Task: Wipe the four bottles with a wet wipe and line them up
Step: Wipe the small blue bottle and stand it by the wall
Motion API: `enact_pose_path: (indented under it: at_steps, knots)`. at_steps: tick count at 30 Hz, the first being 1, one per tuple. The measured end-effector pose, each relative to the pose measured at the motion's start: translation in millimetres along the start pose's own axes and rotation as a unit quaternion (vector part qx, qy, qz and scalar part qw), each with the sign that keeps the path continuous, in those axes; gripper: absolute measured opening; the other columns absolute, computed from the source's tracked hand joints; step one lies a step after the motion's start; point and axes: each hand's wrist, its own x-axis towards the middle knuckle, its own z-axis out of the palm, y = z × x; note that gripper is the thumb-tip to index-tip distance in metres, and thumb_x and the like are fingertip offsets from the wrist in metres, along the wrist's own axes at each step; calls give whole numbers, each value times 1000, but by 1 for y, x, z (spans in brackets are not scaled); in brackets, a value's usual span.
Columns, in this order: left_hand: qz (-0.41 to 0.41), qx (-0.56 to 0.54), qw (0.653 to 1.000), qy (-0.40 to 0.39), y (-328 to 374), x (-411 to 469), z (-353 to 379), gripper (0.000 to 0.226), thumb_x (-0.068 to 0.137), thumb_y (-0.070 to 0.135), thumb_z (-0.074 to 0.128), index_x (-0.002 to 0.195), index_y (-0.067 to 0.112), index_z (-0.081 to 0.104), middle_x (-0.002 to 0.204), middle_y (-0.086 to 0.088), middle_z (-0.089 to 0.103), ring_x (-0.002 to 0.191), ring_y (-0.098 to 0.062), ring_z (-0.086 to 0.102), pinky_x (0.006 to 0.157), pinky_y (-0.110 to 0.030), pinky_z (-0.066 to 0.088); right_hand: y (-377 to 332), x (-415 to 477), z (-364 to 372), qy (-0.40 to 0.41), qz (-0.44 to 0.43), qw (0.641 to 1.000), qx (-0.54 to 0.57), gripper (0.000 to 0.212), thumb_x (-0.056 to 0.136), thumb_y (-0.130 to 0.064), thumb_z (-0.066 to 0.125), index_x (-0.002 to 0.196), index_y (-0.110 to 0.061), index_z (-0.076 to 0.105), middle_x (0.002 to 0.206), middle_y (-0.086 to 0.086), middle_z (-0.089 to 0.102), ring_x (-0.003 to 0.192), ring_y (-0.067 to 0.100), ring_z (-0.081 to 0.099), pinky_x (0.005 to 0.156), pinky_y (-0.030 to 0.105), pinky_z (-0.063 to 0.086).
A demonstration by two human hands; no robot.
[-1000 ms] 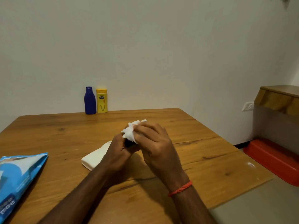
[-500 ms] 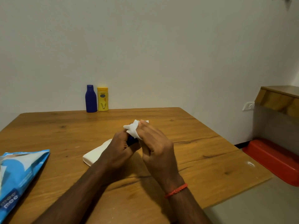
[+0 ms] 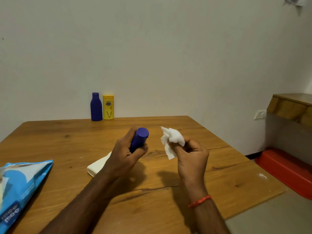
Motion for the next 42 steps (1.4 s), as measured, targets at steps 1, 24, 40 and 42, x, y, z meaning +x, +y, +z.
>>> enact_pose_path:
  at_steps: [1, 24, 40, 42]
  knots:
    - [-3, -5, 1000, -5, 0, 0, 1, 23, 86, 47, 57, 108, 40, 53, 88, -2, 63, 80, -28, 62, 76, -46, 54, 2, 0, -1, 13, 62, 997, 34, 21, 75, -8, 83, 88, -23, 76, 81, -8, 77, 80, 6, 72, 66, 20, 57]
    - [-12, 56, 997, -48, -1, -2, -3, 49, 89, 81, 32, 108, 39, 51, 95, 11, 59, 85, -12, 57, 70, -17, 47, -24, -2, 30, -108, -31, 980, -164, 20, 68, -27, 90, 81, -28, 75, 82, -19, 71, 84, -5, 67, 65, 16, 58]
    - [-217, -296, 929, -39, 12, -1, 16, 35, 88, 35, 63, 121, 28, 59, 109, -16, 71, 90, -37, 71, 78, -58, 59, -6, -4, 29, -12, 319, 904, 284, 21, 85, -17, 71, 105, -12, 66, 78, 7, 73, 57, 17, 62, 46, 31, 43]
    - [-226, -303, 926, -14, 10, -1, 15, 47, 79, 40, 74, 120, 25, 57, 104, -11, 73, 93, -39, 71, 79, -61, 59, -1, -6, 31, -21, 277, 931, 237, 24, 86, -20, 72, 108, -15, 68, 89, 4, 76, 71, 18, 70, 58, 35, 55]
